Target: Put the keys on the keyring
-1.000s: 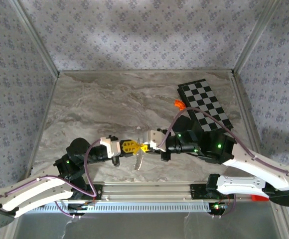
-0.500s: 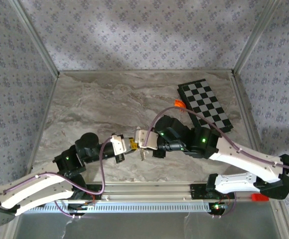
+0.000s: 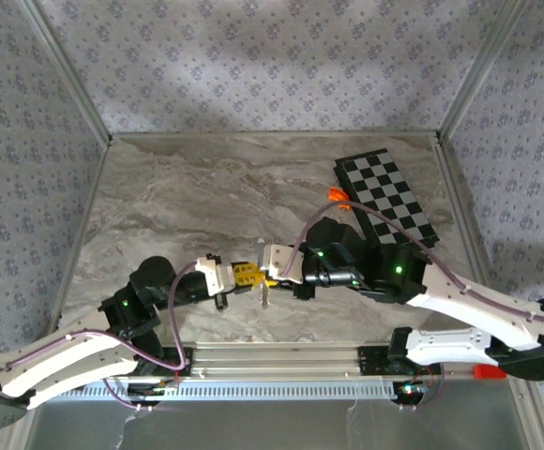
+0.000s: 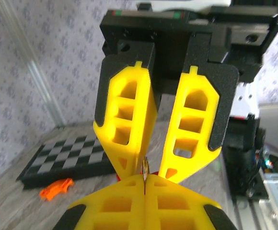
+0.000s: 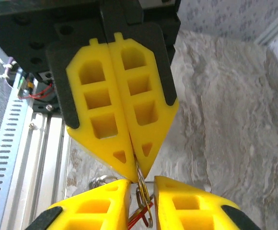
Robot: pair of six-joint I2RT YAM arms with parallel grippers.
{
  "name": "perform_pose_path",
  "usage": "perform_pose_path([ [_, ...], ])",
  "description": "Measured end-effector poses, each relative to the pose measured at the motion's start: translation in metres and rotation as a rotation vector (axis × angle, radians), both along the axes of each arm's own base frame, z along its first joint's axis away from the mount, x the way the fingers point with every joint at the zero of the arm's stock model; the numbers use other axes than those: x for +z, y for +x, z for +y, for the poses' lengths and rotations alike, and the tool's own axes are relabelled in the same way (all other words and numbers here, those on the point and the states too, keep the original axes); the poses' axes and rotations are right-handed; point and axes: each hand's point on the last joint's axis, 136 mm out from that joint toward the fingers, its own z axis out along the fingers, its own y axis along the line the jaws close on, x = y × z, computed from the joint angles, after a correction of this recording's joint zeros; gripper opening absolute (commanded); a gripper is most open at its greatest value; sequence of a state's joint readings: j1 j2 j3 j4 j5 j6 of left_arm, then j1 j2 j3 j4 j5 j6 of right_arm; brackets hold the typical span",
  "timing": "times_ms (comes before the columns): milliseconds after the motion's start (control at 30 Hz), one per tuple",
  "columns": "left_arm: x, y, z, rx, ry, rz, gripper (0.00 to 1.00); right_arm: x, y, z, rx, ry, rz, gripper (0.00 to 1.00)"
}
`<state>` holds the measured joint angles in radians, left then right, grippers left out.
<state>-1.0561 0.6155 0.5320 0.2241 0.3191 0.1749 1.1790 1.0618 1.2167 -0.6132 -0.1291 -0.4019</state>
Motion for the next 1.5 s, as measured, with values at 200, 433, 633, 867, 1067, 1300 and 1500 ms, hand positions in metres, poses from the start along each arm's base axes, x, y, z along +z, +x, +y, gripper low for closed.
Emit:
perform_pose_path([
  [200, 0.020, -0.010, 0.000, -0.061, -0.105, 0.001, 0.00, 0.019, -0.009, -0.004, 0.038, 0.105, 0.023, 0.09],
  [433, 0.021, -0.012, -0.002, -0.077, -0.119, 0.008, 0.00, 0.022, -0.012, -0.006, 0.046, 0.133, 0.033, 0.00],
  [633, 0.010, 0.003, 0.000, 0.019, -0.019, -0.009, 0.18, 0.008, -0.001, -0.003, 0.001, 0.060, 0.009, 0.00],
  [867, -0.026, 0.022, 0.003, 0.127, 0.192, -0.018, 0.01, -0.021, 0.018, 0.004, -0.071, -0.129, -0.046, 0.00],
  [1067, -0.035, 0.023, 0.005, 0.134, 0.233, -0.017, 0.00, -0.035, 0.021, 0.004, -0.079, -0.190, -0.046, 0.00],
  [1300, -0.013, 0.010, 0.009, 0.086, 0.109, -0.024, 0.00, -0.014, 0.011, 0.008, -0.039, -0.088, -0.031, 0.18],
  [1500, 0.015, -0.005, 0.005, -0.007, -0.050, -0.016, 0.00, 0.013, -0.001, 0.001, 0.007, 0.050, 0.017, 0.19],
])
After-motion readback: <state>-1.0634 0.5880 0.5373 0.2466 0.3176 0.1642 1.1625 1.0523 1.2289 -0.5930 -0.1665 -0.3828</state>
